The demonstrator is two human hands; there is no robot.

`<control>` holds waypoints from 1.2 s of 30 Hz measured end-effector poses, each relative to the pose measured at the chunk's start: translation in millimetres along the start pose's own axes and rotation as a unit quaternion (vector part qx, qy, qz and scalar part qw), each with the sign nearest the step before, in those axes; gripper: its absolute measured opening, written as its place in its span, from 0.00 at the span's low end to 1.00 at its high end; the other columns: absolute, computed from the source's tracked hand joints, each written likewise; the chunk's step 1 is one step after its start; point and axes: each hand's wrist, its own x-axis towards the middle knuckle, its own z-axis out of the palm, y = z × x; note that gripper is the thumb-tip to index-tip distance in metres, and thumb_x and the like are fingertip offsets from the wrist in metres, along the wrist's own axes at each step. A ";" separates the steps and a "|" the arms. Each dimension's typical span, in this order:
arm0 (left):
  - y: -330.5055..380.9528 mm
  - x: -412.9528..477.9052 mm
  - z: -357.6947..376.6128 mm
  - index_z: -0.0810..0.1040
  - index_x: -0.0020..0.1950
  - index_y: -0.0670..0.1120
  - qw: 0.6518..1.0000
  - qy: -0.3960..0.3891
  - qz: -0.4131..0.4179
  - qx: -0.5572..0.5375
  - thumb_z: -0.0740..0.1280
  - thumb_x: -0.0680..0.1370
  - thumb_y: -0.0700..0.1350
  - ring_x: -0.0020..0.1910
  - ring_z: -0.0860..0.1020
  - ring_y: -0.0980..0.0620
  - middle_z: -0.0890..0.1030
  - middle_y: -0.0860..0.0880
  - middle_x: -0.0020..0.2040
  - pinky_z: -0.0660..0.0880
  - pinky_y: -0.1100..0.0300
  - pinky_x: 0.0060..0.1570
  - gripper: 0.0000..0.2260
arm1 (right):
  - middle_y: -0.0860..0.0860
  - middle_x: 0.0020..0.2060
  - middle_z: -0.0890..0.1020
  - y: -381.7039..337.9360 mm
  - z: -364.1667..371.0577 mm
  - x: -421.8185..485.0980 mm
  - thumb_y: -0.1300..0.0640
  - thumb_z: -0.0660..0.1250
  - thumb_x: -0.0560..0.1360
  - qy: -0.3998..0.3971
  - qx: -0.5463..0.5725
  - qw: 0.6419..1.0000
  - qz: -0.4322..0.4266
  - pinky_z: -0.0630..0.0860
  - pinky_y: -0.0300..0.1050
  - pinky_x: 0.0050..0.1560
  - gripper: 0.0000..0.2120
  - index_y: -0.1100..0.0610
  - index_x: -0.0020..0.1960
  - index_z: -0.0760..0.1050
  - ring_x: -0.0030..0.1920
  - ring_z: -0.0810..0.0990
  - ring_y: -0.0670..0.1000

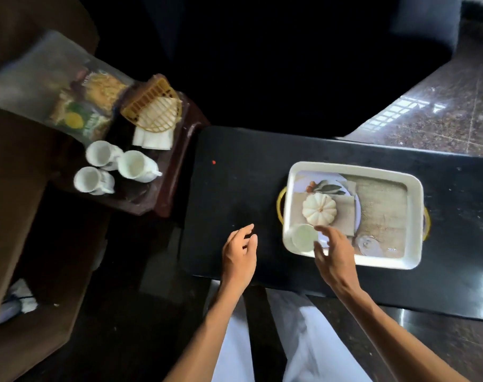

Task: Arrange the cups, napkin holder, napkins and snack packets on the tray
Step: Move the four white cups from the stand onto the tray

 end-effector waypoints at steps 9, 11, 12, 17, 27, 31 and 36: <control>-26.0 36.5 -180.4 0.79 0.67 0.42 0.982 0.177 0.001 -0.071 0.63 0.83 0.37 0.60 0.82 0.42 0.82 0.42 0.64 0.78 0.46 0.61 0.13 | 0.55 0.51 0.83 -145.9 79.8 20.9 0.67 0.70 0.76 -0.036 0.093 0.993 -0.057 0.81 0.47 0.52 0.11 0.59 0.58 0.80 0.48 0.84 0.54; -29.3 52.4 -210.0 0.78 0.67 0.42 0.977 0.196 0.002 -0.080 0.63 0.83 0.38 0.61 0.82 0.41 0.81 0.42 0.65 0.78 0.44 0.62 0.14 | 0.55 0.51 0.84 -177.4 106.1 32.5 0.66 0.70 0.76 -0.046 0.121 0.989 -0.065 0.80 0.40 0.51 0.10 0.59 0.57 0.80 0.49 0.84 0.53; -30.6 60.9 -222.3 0.78 0.68 0.42 0.975 0.203 0.004 -0.085 0.63 0.83 0.38 0.62 0.81 0.42 0.81 0.42 0.65 0.77 0.43 0.63 0.14 | 0.54 0.50 0.84 -193.5 118.6 38.7 0.66 0.70 0.76 -0.048 0.132 0.987 -0.072 0.79 0.35 0.50 0.10 0.60 0.56 0.80 0.48 0.84 0.52; -29.2 104.9 -257.5 0.73 0.73 0.43 0.971 0.190 -0.008 -0.143 0.61 0.84 0.42 0.68 0.77 0.47 0.77 0.45 0.71 0.74 0.44 0.69 0.17 | 0.56 0.53 0.84 -261.3 174.3 76.3 0.64 0.69 0.77 -0.074 0.124 0.986 -0.087 0.78 0.29 0.49 0.11 0.60 0.59 0.79 0.51 0.84 0.51; -12.7 137.6 -260.9 0.68 0.77 0.42 0.986 0.107 0.007 -0.129 0.59 0.85 0.40 0.72 0.74 0.44 0.72 0.43 0.75 0.71 0.44 0.71 0.19 | 0.58 0.55 0.84 -298.0 217.6 102.8 0.59 0.70 0.77 -0.114 0.039 0.987 -0.107 0.82 0.55 0.55 0.13 0.60 0.61 0.79 0.54 0.83 0.55; -11.3 135.1 -261.9 0.68 0.77 0.42 0.981 0.093 -0.015 -0.169 0.57 0.85 0.40 0.73 0.72 0.44 0.72 0.44 0.75 0.69 0.44 0.73 0.19 | 0.58 0.53 0.86 -298.2 217.4 102.4 0.62 0.68 0.79 -0.103 0.057 0.989 -0.091 0.82 0.54 0.56 0.10 0.63 0.59 0.80 0.55 0.84 0.55; -6.0 115.3 -256.3 0.70 0.75 0.43 0.970 0.076 -0.016 -0.230 0.58 0.85 0.40 0.69 0.76 0.45 0.76 0.49 0.67 0.74 0.56 0.62 0.17 | 0.54 0.48 0.87 -284.1 204.6 91.2 0.62 0.69 0.78 -0.090 0.073 0.990 -0.086 0.83 0.50 0.51 0.07 0.62 0.54 0.81 0.49 0.86 0.52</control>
